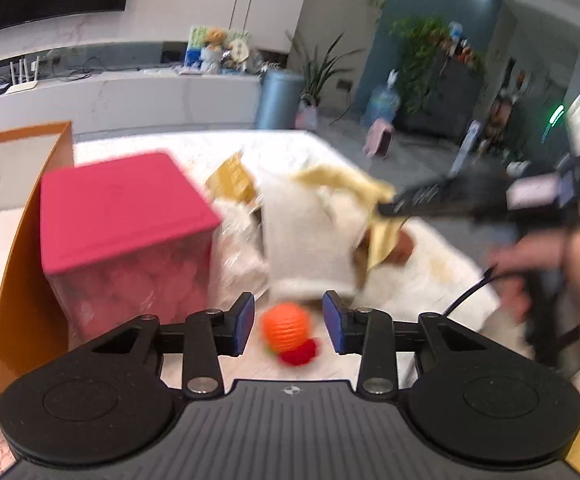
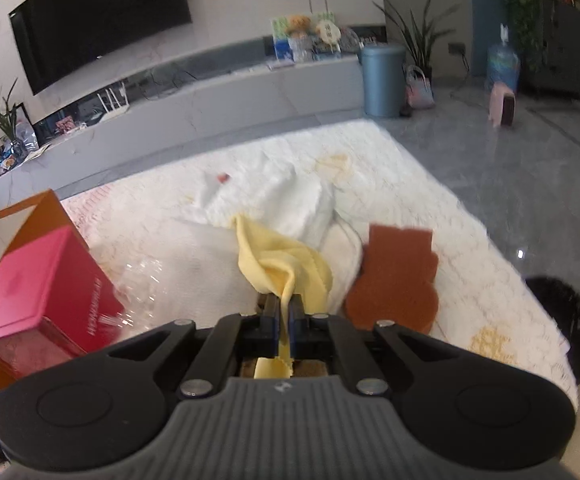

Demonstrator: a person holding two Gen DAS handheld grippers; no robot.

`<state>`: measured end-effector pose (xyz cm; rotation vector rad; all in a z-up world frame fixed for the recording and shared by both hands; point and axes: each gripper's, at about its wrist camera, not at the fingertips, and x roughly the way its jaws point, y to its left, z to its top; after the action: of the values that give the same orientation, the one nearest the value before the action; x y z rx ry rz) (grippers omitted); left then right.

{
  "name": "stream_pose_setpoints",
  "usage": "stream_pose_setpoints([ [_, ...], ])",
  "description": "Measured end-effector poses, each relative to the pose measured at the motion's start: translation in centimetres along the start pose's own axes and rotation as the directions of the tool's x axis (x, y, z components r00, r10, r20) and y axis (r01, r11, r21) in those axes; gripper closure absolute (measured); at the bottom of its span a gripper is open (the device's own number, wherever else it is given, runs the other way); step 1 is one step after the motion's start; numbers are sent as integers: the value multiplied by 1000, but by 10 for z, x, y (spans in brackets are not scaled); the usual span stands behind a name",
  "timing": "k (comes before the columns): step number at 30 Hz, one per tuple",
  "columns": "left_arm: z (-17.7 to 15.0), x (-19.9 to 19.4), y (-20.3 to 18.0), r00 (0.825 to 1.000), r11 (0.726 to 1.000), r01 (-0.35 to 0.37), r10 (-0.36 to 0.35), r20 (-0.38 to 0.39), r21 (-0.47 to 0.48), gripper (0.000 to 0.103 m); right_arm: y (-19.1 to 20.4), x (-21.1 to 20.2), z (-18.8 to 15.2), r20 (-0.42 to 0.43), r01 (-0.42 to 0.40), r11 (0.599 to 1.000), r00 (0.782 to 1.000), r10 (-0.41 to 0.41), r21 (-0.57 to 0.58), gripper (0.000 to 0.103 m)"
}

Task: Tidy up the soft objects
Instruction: 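Grasp the crocheted ball with the left tool while the right tool grasps the yellow cloth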

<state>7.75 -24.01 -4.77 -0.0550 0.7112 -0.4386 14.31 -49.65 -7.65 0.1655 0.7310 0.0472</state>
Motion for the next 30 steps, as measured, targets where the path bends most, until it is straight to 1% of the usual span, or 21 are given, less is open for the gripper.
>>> stream_pose_setpoints([
  [2,-12,7,1,997,998,-70,70,17,0,49,5,-5,0,5,6,1000,1000,-6,-14,102],
  [3,-17,11,0,997,997,-78,78,21,0,45,6,-6,0,2,9,1000,1000,-9,-15,102],
  [4,-21,16,0,998,998,-64,64,12,6,41,8,-7,0,4,12,1000,1000,-12,-20,102],
  [5,-24,21,-1,999,999,-42,43,-3,13,40,9,-8,0,5,14,999,1000,-14,-29,102],
  [7,-28,30,-5,1000,1000,-14,14,-20,18,33,11,-8,1,7,18,999,1000,-18,-37,102],
  [8,-30,34,-8,1000,1000,-16,17,-18,23,31,10,-8,1,9,19,999,1000,-19,-36,102],
  [10,-33,44,-16,998,997,-52,53,-18,50,26,11,-7,2,3,14,999,1000,-14,-49,102],
  [12,-31,55,-21,996,995,-74,77,-37,66,26,10,-5,0,-8,6,998,1000,-7,-58,102],
  [14,-29,62,-22,996,996,-72,75,-38,55,26,6,-5,1,-10,-2,999,1000,2,-37,102],
  [16,-28,70,-25,995,995,-86,88,-43,48,26,2,-6,3,0,2,1000,1000,-2,-25,102],
  [17,-27,75,-26,993,994,-99,102,-55,52,28,0,-7,3,8,9,1000,1000,-9,-18,102],
  [18,-26,79,-27,992,993,-106,110,-69,59,43,-3,-8,4,15,13,1000,1000,-13,-10,102],
  [19,-26,81,-27,992,994,-98,102,-76,55,51,-5,-10,4,25,11,1000,1000,-11,1,102],
  [23,-26,78,-23,994,996,-88,89,-62,28,53,-12,-18,4,56,-12,1000,998,11,26,102],
  [27,-23,67,-25,996,996,-77,79,-41,48,54,-13,-26,7,82,-18,999,996,16,33,102],
  [30,-17,56,-27,997,996,-70,71,-13,53,53,-11,-34,8,98,-44,999,994,41,29,102],
])
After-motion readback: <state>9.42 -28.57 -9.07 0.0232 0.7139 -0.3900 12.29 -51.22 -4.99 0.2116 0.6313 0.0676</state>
